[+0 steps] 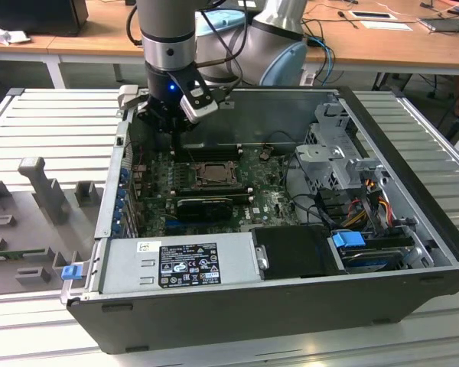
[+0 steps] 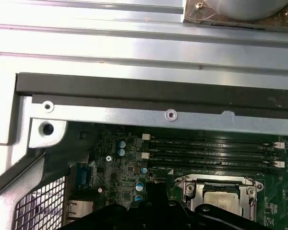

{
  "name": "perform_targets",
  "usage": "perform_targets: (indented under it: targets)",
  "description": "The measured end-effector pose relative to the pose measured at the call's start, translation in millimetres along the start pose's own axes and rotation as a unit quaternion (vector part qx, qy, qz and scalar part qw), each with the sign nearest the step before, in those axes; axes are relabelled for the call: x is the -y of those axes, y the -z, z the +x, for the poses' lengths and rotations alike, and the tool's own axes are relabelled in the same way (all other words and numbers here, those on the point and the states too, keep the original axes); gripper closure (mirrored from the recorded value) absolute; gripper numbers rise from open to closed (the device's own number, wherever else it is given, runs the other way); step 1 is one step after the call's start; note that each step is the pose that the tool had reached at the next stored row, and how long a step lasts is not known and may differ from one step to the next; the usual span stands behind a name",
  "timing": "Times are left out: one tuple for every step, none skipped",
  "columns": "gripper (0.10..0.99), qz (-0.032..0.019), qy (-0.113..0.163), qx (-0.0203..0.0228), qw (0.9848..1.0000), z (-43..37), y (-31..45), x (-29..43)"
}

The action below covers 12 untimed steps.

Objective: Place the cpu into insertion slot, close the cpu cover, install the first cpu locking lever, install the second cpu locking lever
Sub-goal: 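Install the first cpu locking lever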

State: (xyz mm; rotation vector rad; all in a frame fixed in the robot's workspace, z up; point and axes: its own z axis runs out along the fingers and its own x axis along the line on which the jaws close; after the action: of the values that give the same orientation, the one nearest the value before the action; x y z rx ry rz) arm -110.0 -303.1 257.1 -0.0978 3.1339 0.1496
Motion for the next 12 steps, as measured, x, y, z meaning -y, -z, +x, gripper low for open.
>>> perform_targets:
  targets:
    - [0.980,0.0000,0.000,0.0000,1.0000,-0.3,-0.1,-0.2]
    - [0.980,-0.0001,0.000,0.0001,1.0000,-0.9,-0.1,-0.4]
    - [0.980,0.0000,0.000,0.0000,1.0000,-2.5,-0.1,-0.4]
    - [0.980,0.0000,0.000,0.0000,1.0000,-5.2,-0.1,-0.2]
    - [0.980,0.0000,0.000,0.0000,1.0000,-7.2,-0.1,0.0]
    - [0.980,0.0000,0.000,0.0000,1.0000,-10.1,-0.1,0.1]
    - [0.980,0.0000,0.000,0.0000,1.0000,-13.2,-0.1,0.3]
    - [0.980,0.0000,0.000,0.0000,1.0000,-14.6,-0.1,0.4]
    - [0.980,0.0000,0.000,0.0000,1.0000,-15.9,-0.2,0.5]
    - [0.980,0.0000,0.000,0.0000,1.0000,-17.0,-0.2,0.6]
    - [0.980,0.0000,0.000,0.0000,1.0000,-17.8,-0.2,0.7]
    - [0.980,0.0000,0.000,0.0000,1.0000,-18.4,-0.2,0.7]
